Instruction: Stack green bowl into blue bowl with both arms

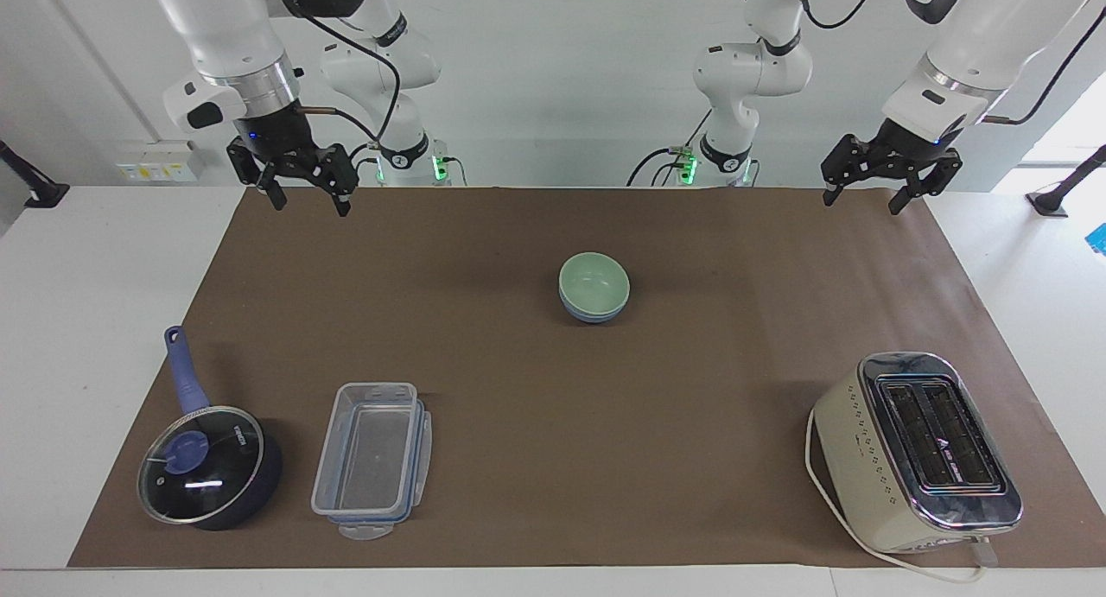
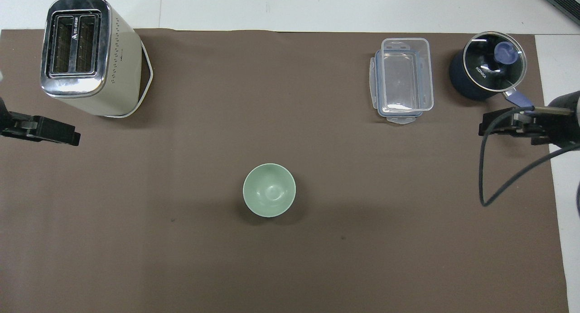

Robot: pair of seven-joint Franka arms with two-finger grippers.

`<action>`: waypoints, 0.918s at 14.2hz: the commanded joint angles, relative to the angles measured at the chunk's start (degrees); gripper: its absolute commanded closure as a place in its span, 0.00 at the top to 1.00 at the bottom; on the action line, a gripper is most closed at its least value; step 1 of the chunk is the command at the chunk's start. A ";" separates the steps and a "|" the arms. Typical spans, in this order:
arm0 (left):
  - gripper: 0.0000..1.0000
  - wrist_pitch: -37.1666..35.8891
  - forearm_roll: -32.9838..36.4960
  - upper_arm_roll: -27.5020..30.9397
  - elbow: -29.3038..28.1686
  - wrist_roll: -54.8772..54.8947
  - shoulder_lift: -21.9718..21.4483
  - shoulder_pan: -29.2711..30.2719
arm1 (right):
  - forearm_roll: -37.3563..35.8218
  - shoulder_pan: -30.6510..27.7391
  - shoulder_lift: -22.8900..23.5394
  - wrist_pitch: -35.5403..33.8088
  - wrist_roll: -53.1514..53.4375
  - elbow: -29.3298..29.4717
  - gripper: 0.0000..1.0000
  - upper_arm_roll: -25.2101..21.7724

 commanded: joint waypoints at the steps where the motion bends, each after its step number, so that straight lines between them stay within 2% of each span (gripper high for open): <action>1: 1.00 -0.76 0.96 -0.42 0.32 0.23 -0.42 0.48 | -0.75 -1.20 -0.57 -5.77 -1.80 4.52 1.00 0.73; 5: 1.00 -0.94 0.96 -0.42 0.32 0.23 -0.42 0.48 | -4.00 -1.03 -1.53 -6.67 -6.38 4.89 1.00 1.00; 9: 1.00 -0.68 0.96 -0.42 0.24 0.23 -0.42 0.48 | -3.03 -1.47 -1.01 -11.40 -8.13 5.50 1.00 0.03; 13: 1.00 -0.68 0.96 -0.42 0.24 0.23 -0.42 0.48 | -2.24 -1.21 -1.27 -10.54 -8.14 5.41 1.00 -0.76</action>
